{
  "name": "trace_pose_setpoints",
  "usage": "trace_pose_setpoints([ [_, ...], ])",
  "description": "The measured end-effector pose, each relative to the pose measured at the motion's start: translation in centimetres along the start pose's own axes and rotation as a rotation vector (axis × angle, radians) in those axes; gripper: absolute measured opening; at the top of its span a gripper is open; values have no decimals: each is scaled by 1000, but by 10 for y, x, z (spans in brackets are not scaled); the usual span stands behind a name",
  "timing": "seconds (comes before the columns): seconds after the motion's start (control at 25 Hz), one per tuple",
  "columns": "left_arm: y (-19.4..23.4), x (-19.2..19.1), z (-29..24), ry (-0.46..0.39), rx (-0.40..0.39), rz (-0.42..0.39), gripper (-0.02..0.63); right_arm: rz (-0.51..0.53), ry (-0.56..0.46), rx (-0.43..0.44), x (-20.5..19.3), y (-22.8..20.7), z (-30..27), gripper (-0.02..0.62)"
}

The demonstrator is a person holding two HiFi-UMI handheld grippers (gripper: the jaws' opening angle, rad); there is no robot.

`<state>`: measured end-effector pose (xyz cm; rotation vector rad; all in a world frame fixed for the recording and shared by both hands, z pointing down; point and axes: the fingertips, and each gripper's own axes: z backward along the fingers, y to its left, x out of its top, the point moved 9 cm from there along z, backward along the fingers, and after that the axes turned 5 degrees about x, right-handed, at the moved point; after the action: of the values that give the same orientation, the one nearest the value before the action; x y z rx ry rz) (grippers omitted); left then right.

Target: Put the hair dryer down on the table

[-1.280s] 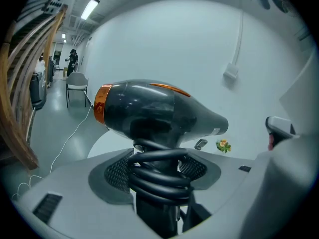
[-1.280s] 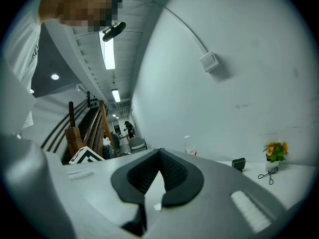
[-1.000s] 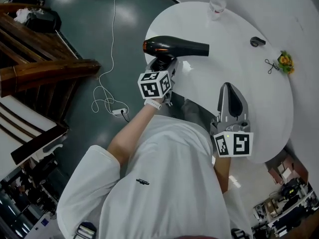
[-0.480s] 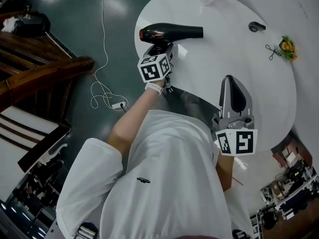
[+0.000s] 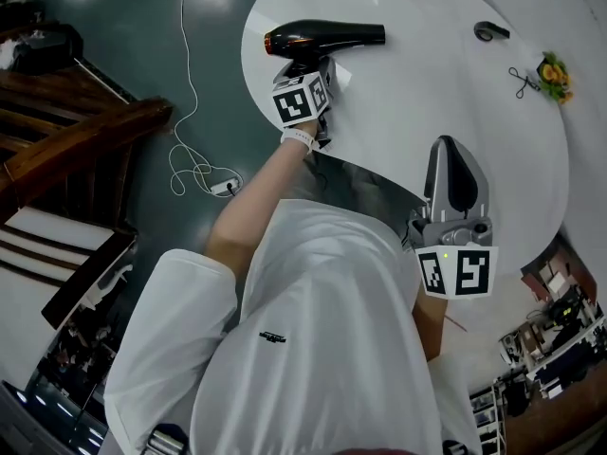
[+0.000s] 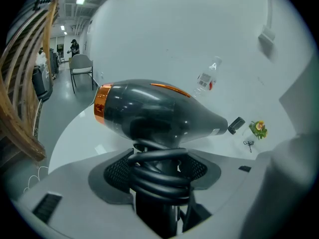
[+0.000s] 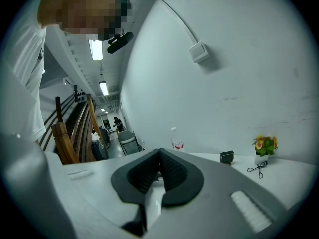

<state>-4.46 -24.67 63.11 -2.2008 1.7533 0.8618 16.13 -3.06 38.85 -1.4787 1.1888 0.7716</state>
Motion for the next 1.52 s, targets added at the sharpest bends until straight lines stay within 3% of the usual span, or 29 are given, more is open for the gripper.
trace_pose_setpoints([
  [0.6,-17,-3,-26,21,121,-73,290,-31,-4,-19,-2,-30,-3,11],
  [0.8,-23,-7,-27,25,76,-128,351,-23,-13,2,-2,-36,4,11],
  [1.04,-10,-11,-10,46,75,-105,353,-1,-31,42,7,-33,11,11],
  [1.52,-11,-46,51,4,29,-123,353,31,-59,126,5,-20,32,11],
])
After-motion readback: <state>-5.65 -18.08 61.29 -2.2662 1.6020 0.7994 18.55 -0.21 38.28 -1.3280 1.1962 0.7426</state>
